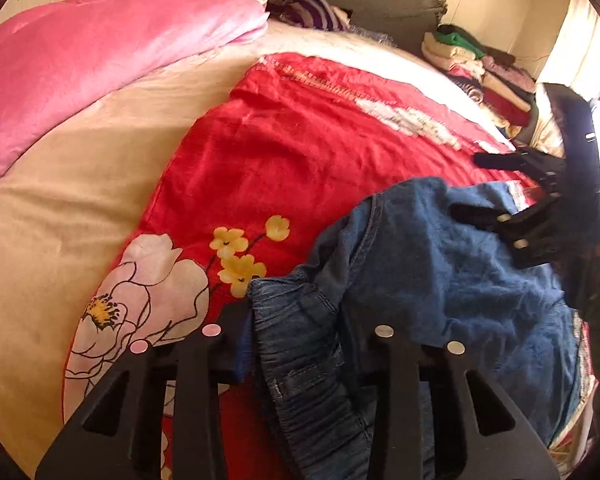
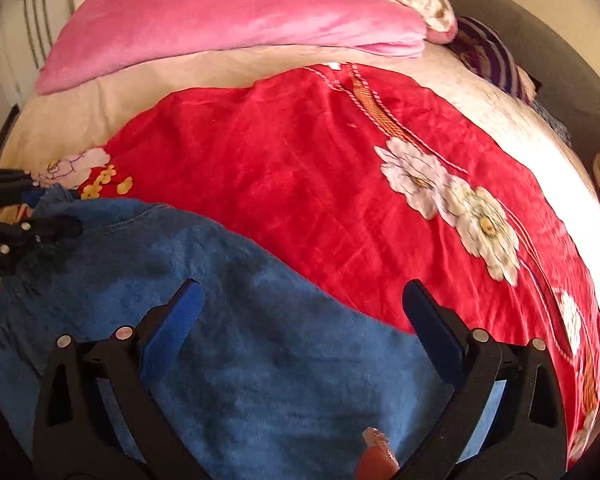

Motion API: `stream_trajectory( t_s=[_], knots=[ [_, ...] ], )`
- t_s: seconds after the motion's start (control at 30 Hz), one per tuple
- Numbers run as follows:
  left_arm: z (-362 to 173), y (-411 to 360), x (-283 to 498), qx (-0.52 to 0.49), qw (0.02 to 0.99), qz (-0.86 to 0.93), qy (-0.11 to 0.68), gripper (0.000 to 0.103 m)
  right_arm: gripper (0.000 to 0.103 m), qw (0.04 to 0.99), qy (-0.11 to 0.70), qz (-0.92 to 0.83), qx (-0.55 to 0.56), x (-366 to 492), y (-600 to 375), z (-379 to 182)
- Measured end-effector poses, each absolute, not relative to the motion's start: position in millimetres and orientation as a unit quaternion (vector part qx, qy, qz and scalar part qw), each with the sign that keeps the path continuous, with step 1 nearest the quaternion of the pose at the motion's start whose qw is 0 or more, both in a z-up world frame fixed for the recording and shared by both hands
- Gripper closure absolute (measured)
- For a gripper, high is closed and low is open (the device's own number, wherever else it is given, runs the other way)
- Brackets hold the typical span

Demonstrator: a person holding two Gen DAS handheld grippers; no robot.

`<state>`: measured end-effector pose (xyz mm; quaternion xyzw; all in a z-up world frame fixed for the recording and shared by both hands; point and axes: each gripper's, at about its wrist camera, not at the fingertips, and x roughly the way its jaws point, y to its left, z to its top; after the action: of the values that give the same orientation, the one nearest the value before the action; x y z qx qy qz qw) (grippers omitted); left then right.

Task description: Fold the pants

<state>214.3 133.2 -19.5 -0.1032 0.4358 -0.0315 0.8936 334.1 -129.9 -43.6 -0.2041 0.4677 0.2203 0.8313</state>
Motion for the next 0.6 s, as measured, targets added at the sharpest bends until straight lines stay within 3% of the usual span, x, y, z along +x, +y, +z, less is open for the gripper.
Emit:
stream_trajectory(
  t_s=[0.17,0.27,0.3,0.33,0.43,0.6],
  knots=[
    [0.1,126.5,194.4,-0.084,0.909,-0.045,0.405,0.072,0.012,0.813,0.449,0.259,-0.263,335.0,-104.6,-54.6],
    [7.5,122.3,182.6,-0.069,0.916,-0.051,0.392,0.073,0.056,0.789,0.471,0.292,-0.266,334.1,-95.3,-65.1],
    [8.4,119.8,179.5,-0.065,0.917,-0.054,0.390,0.074,0.078,0.787,0.472,0.306,-0.254,331.0,-94.0,-64.2],
    [8.4,120.1,177.6,-0.064,0.917,-0.054,0.390,0.074,0.089,0.791,0.466,0.308,-0.250,327.1,-94.1,-61.3],
    [7.4,122.1,172.4,-0.057,0.920,-0.048,0.385,0.074,0.096,0.817,0.433,0.304,-0.231,307.7,-103.7,-43.6],
    [9.0,126.5,162.0,-0.068,0.924,-0.053,0.374,0.074,0.098,0.848,0.400,0.300,-0.179,273.2,-132.0,-13.1]
  ],
)
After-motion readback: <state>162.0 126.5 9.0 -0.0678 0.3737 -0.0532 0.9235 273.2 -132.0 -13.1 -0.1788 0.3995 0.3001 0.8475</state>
